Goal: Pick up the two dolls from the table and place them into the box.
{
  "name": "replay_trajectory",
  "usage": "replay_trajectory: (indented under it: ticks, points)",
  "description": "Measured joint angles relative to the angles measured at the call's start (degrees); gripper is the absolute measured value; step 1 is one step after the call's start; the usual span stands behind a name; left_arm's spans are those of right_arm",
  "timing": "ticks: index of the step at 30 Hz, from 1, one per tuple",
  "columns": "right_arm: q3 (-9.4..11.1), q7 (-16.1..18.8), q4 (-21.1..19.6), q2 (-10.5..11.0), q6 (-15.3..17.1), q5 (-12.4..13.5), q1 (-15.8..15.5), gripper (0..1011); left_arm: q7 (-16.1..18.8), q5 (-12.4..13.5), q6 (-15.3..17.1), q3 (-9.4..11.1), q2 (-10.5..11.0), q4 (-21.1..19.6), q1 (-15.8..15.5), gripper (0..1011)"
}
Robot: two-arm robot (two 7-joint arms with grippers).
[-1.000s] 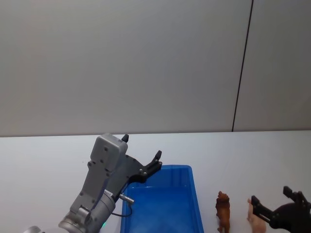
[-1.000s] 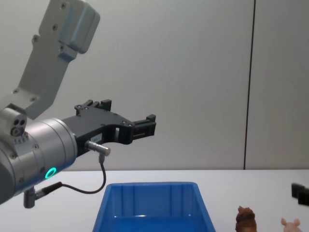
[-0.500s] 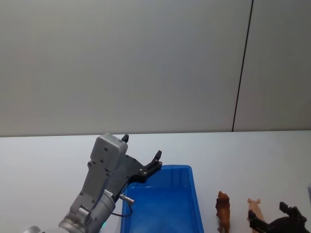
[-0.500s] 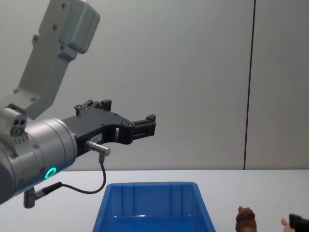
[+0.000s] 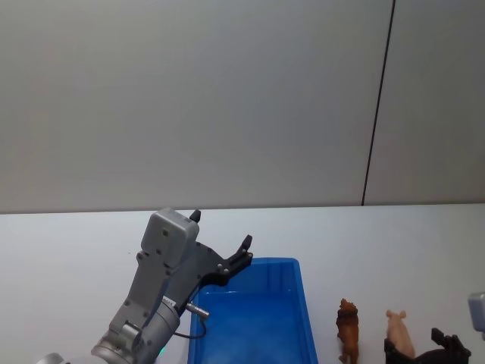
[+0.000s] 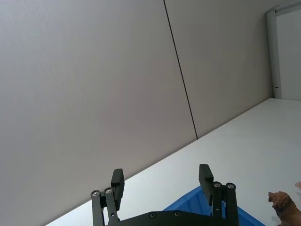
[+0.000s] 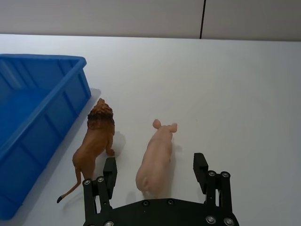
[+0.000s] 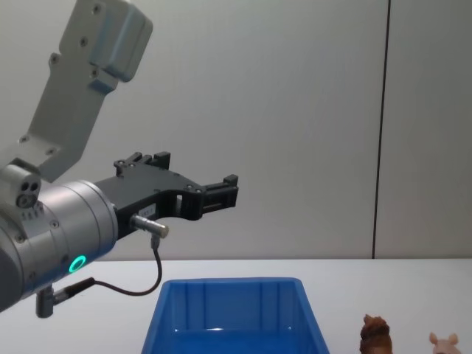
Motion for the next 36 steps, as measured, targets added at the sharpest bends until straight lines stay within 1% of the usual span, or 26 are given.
replay_trajectory:
  ticks: [15, 19, 20, 23, 26, 28, 29, 30, 31, 32, 36]
  points:
    - [-0.19, 0.36, 4.09, -1.46, 0.82, 0.26, 2.18, 1001, 0.00, 0.00, 0.00, 0.00, 0.00, 0.00, 0.00, 1001]
    - [-0.31, 0.72, 4.89, -1.78, 1.06, 0.18, 2.69, 929, 0.00, 0.00, 0.00, 0.00, 0.00, 0.00, 0.00, 1001]
    - [-0.35, 0.84, 5.18, -1.91, 1.20, 0.10, 2.88, 883, 0.00, 0.00, 0.00, 0.00, 0.00, 0.00, 0.00, 1001]
    - [-0.45, 1.04, 5.74, -2.16, 1.41, -0.03, 3.28, 832, 0.00, 0.00, 0.00, 0.00, 0.00, 0.00, 0.00, 1001]
    - [-0.51, 1.18, 6.10, -2.32, 1.60, -0.13, 3.53, 706, 0.00, 0.00, 0.00, 0.00, 0.00, 0.00, 0.00, 1001]
    - [-0.54, 1.27, 6.44, -2.49, 1.82, -0.18, 3.80, 687, 0.00, 0.00, 0.00, 0.00, 0.00, 0.00, 0.00, 1001]
    - [-0.55, 1.31, 6.62, -2.60, 1.99, -0.20, 3.99, 626, 0.00, 0.00, 0.00, 0.00, 0.00, 0.00, 0.00, 1001]
    - [-0.55, 1.32, 6.69, -2.63, 2.08, -0.20, 4.05, 626, 0.00, 0.00, 0.00, 0.00, 0.00, 0.00, 0.00, 1002]
    - [-0.56, 1.32, 6.78, -2.68, 2.17, -0.21, 4.15, 548, 0.00, 0.00, 0.00, 0.00, 0.00, 0.00, 0.00, 1001]
    - [-0.56, 1.32, 6.83, -2.72, 2.24, -0.21, 4.23, 548, 0.00, 0.00, 0.00, 0.00, 0.00, 0.00, 0.00, 1001]
    - [-0.54, 1.27, 6.99, -2.90, 2.65, -0.27, 4.63, 407, 0.00, 0.00, 0.00, 0.00, 0.00, 0.00, 0.00, 1001]
